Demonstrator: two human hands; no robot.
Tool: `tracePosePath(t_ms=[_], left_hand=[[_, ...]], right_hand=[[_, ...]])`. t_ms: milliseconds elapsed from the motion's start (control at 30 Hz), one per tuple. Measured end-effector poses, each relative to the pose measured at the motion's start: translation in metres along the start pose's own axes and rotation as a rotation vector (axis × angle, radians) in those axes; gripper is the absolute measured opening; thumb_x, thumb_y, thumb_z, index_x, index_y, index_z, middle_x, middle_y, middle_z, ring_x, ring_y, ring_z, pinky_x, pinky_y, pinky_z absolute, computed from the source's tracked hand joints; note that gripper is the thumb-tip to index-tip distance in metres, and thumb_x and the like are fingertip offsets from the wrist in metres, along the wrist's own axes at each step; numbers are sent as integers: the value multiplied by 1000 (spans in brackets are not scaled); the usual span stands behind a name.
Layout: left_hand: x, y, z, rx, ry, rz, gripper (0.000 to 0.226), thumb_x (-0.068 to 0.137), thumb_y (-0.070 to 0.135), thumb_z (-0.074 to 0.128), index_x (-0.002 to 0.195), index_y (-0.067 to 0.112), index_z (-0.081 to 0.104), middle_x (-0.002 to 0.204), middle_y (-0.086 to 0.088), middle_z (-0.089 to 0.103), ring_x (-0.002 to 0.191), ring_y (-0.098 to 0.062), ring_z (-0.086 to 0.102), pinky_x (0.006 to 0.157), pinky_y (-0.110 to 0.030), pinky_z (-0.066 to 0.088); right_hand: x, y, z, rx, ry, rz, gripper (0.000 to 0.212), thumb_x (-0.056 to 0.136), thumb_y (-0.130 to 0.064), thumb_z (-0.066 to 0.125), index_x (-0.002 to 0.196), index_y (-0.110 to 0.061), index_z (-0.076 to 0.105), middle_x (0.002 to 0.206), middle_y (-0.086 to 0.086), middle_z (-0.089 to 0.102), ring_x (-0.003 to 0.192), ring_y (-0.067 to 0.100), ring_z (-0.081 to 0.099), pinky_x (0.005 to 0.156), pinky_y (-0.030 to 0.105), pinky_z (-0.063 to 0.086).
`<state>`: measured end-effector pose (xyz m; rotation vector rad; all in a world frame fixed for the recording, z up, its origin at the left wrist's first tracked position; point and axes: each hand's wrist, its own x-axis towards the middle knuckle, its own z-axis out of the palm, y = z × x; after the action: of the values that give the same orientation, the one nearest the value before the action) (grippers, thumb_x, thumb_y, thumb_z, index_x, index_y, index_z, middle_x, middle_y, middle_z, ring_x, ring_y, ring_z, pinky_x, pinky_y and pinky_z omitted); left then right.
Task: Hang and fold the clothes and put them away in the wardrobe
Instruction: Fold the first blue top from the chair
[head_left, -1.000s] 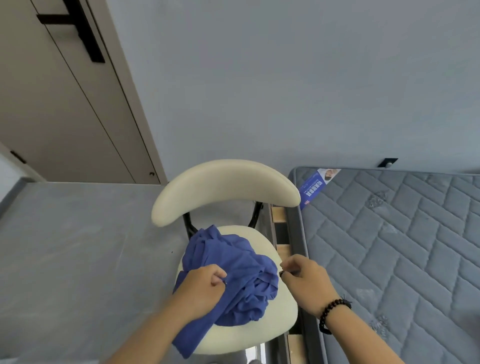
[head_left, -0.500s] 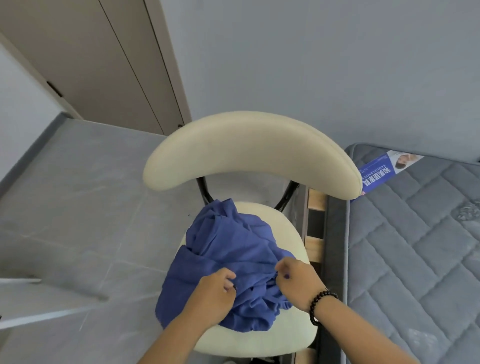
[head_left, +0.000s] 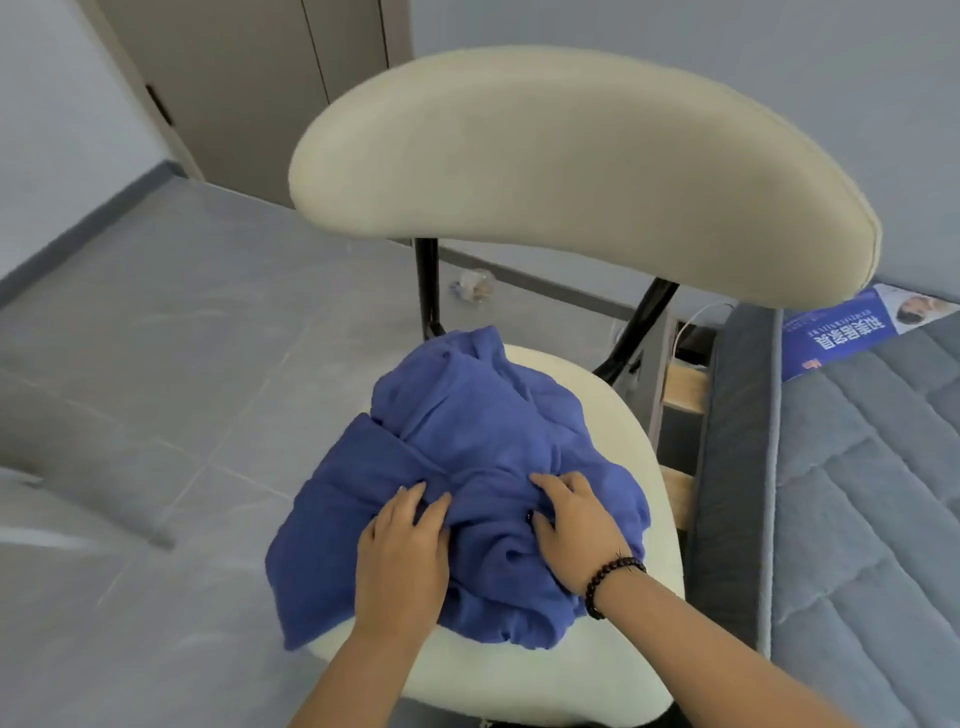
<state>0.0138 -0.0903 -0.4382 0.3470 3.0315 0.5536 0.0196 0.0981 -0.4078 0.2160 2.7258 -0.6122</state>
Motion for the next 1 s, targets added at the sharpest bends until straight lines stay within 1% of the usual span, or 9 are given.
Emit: tracePosePath(t_ms=[67,133,267,367,467,533,667,800,1000], left_hand=[[-13,4,-8,-44,79,-55,3,85,15,67,86,17,69,89,0,70,80,-25,67,61,-35,50],[-29,12,-18,-64,132,-145,19,94,20,54,75,19,55,70,5,61,63,-20,56,57,-31,37],[-72,34,-43,-185,186,-301,22,100,27,38,83,14,46,80,-3,61,76,-32,59,67,-40,44],[-103,60,-75,-297,293,-283,19,99,21,39,87,10,49,84,-9,60,84,-36,55,70,-43,43],[-131,91,-114,-410,387,-276,24,99,19,40,75,22,44,73,0,55,78,-33,53,68,-40,42],[-145,114,-142,-503,396,-293,25,99,20,40,75,27,46,75,5,56,77,-26,54,68,-38,43],[-164,158,-192,-771,427,-237,24,101,21,38,91,16,59,89,-5,64,82,-20,58,65,-28,44],[-186,191,-226,-1158,469,-242,28,99,24,41,96,8,63,92,-11,69,77,-20,60,65,-30,46],[-208,223,-224,-1694,391,-356,22,94,21,57,72,19,58,65,1,63,62,-20,60,61,-29,46]], right_hand=[[-5,3,8,65,131,-27,25,98,-22,40,112,-16,59,107,2,58,95,20,56,83,22,41],[-16,5,7,185,242,-48,24,98,-20,42,101,-10,63,100,4,63,89,22,58,80,28,46],[-59,4,-11,312,345,-188,24,99,-22,41,86,-14,60,87,2,64,73,20,60,69,31,49],[-97,1,-36,467,435,-344,21,97,-19,45,81,-15,59,79,0,62,70,20,60,68,26,48],[-141,1,-68,522,492,-493,8,92,-13,55,89,-18,61,88,-6,58,81,12,56,75,16,45],[-166,5,-88,547,513,-596,21,86,-10,61,102,-23,58,99,-9,55,91,8,55,85,26,49],[-213,12,-119,623,549,-730,65,82,-14,64,136,-35,35,132,-14,37,114,-4,50,91,11,44],[-269,19,-125,853,477,-816,56,89,-22,58,135,-43,33,140,-16,36,119,-4,48,92,15,45],[-326,55,-100,539,284,-901,80,76,-3,53,144,-34,23,143,-20,34,131,6,38,105,26,37]])
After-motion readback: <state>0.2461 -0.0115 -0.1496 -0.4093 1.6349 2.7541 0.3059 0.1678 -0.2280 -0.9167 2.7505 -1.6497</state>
